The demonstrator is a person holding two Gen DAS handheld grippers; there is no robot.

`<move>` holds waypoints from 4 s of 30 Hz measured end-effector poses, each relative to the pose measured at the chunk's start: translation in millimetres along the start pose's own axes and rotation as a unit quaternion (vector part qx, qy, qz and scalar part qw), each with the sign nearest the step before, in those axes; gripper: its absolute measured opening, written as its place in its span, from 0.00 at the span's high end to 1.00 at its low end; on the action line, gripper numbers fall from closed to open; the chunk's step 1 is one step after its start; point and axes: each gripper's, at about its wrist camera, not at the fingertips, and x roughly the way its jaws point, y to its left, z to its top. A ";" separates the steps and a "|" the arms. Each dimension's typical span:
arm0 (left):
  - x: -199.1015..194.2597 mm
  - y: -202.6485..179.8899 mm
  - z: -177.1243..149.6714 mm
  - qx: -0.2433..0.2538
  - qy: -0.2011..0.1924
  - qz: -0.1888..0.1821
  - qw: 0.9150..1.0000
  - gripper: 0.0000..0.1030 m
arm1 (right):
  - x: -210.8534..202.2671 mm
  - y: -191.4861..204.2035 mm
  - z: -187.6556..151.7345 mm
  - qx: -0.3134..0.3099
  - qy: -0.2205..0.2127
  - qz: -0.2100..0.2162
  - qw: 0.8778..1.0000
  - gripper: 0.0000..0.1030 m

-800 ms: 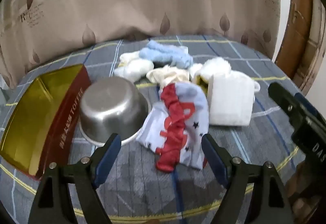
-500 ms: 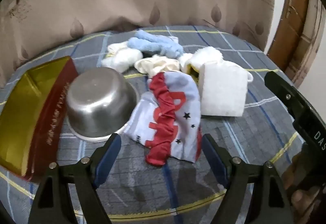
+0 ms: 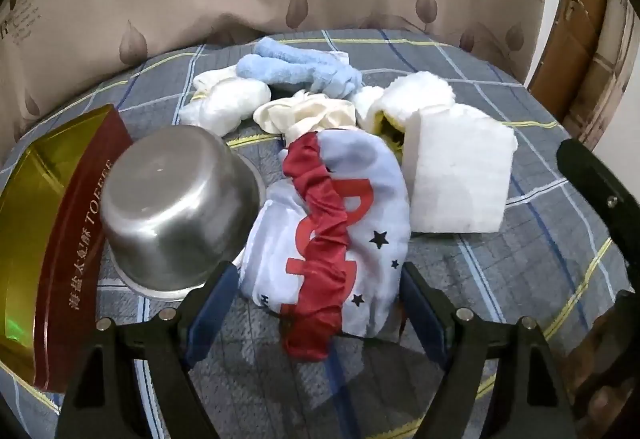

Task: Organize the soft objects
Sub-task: 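Grasp the red-lettered white cloth with the left gripper, then carry printed cloth into gold tray with left while right grasps tissue block, then carry the white tissue block into the gold tray and open the right gripper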

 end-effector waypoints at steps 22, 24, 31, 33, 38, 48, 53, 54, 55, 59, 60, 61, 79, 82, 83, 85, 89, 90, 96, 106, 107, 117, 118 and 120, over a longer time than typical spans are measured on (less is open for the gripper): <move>-28.9 -10.3 -1.1 0.002 -0.044 -0.024 0.999 0.84 | 3.4 -6.1 -0.4 0.015 0.015 0.003 1.000 0.00; -35.2 -5.6 2.6 -0.005 -0.048 -0.025 0.999 0.84 | 1.8 -6.5 -1.4 0.014 0.019 0.004 1.000 0.00; -59.9 8.2 5.9 -0.027 -0.068 -0.016 0.997 0.84 | 0.5 10.7 -3.6 -0.030 0.041 0.025 0.998 0.00; -68.9 12.9 7.8 -0.033 -0.075 -0.015 0.997 0.84 | 9.4 16.2 -4.0 -0.036 0.064 0.031 0.997 0.01; -85.1 24.8 14.7 -0.044 -0.085 -0.010 0.995 0.84 | 25.6 18.0 -2.6 -0.022 0.095 0.034 0.995 0.01; -105.4 60.5 21.5 -0.071 -0.091 0.023 0.993 0.84 | 60.9 31.8 0.6 -0.024 0.143 0.038 0.989 0.01; -108.5 93.9 29.2 -0.086 -0.088 0.047 0.991 0.84 | 68.4 41.3 -1.4 -0.040 0.158 0.053 0.985 0.48; -108.6 101.6 30.5 -0.090 -0.087 0.051 0.991 0.84 | 69.7 44.3 -2.2 -0.042 0.161 0.061 0.984 0.49; -108.5 106.9 31.5 -0.093 -0.085 0.056 0.990 0.84 | 68.8 47.2 -2.1 -0.049 0.157 0.057 0.985 0.49; -104.1 134.9 35.4 -0.103 -0.070 0.081 0.989 0.84 | 66.7 54.6 -3.5 -0.064 0.149 0.055 0.985 0.52; -101.2 143.3 36.8 -0.107 -0.063 0.088 0.988 0.84 | 66.4 54.5 -4.0 -0.065 0.147 0.055 0.985 0.53; -98.0 151.1 38.0 -0.110 -0.058 0.093 0.988 0.84 | 66.4 53.6 -4.1 -0.064 0.146 0.056 0.986 0.53; -54.8 211.9 46.2 -0.112 0.016 0.168 0.979 0.49 | 66.2 54.7 -4.4 -0.065 0.145 0.058 0.986 0.55; -55.4 211.9 44.9 -0.112 0.006 0.171 0.979 0.48 | 66.3 54.5 -4.0 -0.062 0.145 0.059 0.986 0.55; -57.1 211.6 44.6 -0.112 0.002 0.172 0.979 0.47 | 66.0 54.6 -4.3 -0.062 0.145 0.059 0.986 0.55; -60.0 211.0 44.7 -0.115 0.001 0.170 0.979 0.47 | 66.0 54.5 -3.6 -0.061 0.145 0.061 0.986 0.55; -74.8 204.5 40.9 -0.118 -0.010 0.171 0.978 0.47 | 63.4 54.4 -3.3 -0.066 0.141 0.063 0.986 0.59; -79.6 203.3 39.7 -0.120 -0.012 0.171 0.978 0.47 | 62.3 53.6 -2.9 -0.066 0.141 0.065 0.986 0.61; -109.2 198.4 26.6 -0.143 -0.036 0.158 0.976 0.42 | 56.4 41.1 -2.1 -0.048 0.149 0.080 0.984 0.68; -150.8 192.5 23.0 -0.163 -0.076 0.144 0.973 0.42 | 32.7 44.8 7.0 -0.054 0.143 0.106 0.983 0.75; -155.2 192.2 21.5 -0.168 -0.077 0.145 0.972 0.42 | 32.4 45.5 7.5 -0.054 0.144 0.109 0.982 0.75; -203.2 174.8 -19.1 -0.196 -0.106 0.154 0.963 0.42 | 12.1 67.8 21.3 -0.046 0.143 0.158 0.976 0.76; -206.6 173.2 -24.5 -0.199 -0.107 0.159 0.961 0.42 | 10.2 72.6 23.8 -0.047 0.142 0.165 0.975 0.76; -212.4 171.1 -37.8 -0.210 -0.104 0.171 0.957 0.42 | 7.4 91.5 34.6 -0.046 0.145 0.192 0.970 0.76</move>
